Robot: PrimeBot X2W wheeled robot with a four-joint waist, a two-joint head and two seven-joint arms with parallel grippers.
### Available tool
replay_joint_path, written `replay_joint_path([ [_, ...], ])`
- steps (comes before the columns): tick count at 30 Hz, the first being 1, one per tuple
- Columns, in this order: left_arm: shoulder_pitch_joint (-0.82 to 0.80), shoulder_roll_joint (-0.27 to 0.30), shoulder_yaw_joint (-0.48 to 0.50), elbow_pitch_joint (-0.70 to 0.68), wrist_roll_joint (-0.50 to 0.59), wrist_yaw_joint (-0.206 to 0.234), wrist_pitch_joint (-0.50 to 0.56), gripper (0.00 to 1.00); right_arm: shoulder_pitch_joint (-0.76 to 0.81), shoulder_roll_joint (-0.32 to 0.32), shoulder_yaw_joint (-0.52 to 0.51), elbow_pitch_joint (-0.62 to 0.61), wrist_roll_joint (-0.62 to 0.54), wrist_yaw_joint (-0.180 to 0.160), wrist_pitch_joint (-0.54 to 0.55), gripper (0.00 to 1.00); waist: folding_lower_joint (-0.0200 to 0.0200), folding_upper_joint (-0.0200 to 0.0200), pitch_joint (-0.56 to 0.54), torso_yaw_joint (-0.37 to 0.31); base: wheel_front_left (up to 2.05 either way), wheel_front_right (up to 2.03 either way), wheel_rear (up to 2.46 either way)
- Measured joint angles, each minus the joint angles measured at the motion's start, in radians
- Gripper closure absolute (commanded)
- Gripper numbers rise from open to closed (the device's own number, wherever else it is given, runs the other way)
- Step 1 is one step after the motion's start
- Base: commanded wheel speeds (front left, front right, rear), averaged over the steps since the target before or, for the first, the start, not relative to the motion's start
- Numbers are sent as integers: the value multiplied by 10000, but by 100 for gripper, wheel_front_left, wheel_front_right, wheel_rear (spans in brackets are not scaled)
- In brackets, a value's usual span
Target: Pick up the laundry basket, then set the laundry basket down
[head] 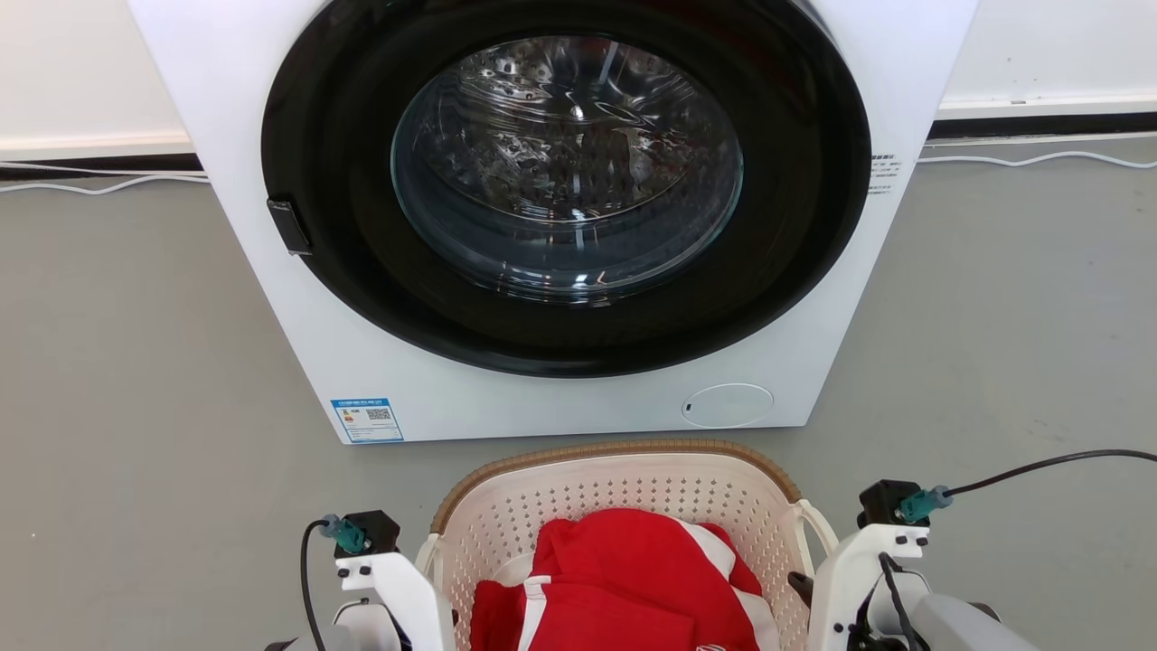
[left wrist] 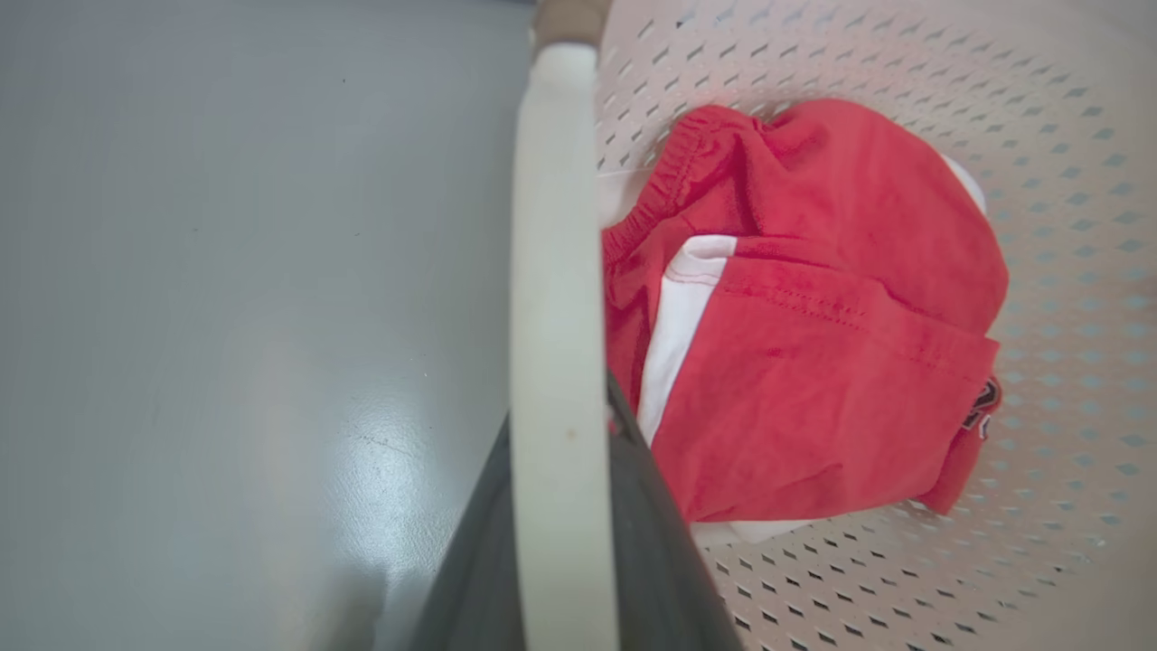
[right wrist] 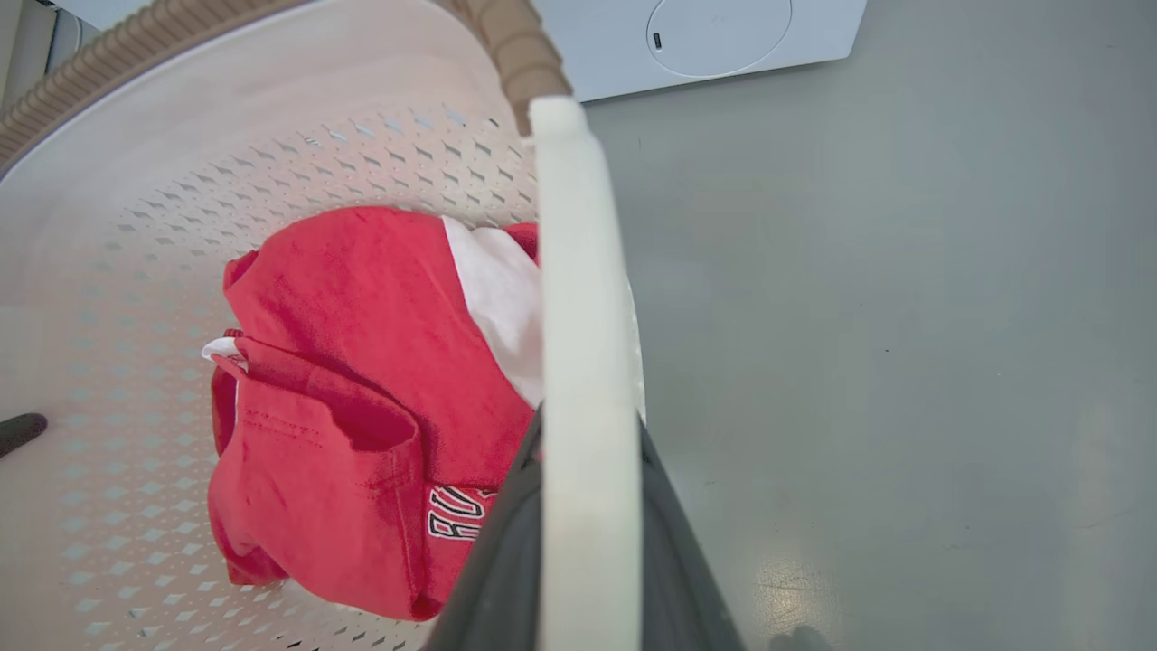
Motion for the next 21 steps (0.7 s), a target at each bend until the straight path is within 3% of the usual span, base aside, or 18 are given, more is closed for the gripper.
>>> replay_joint_path([
  [21, 0, 54, -616, 81, -556, 0, -15, 100, -61, -102, 1076, 13, 882, -2, -4, 100, 0, 0, -39, -81, 0, 0, 0],
])
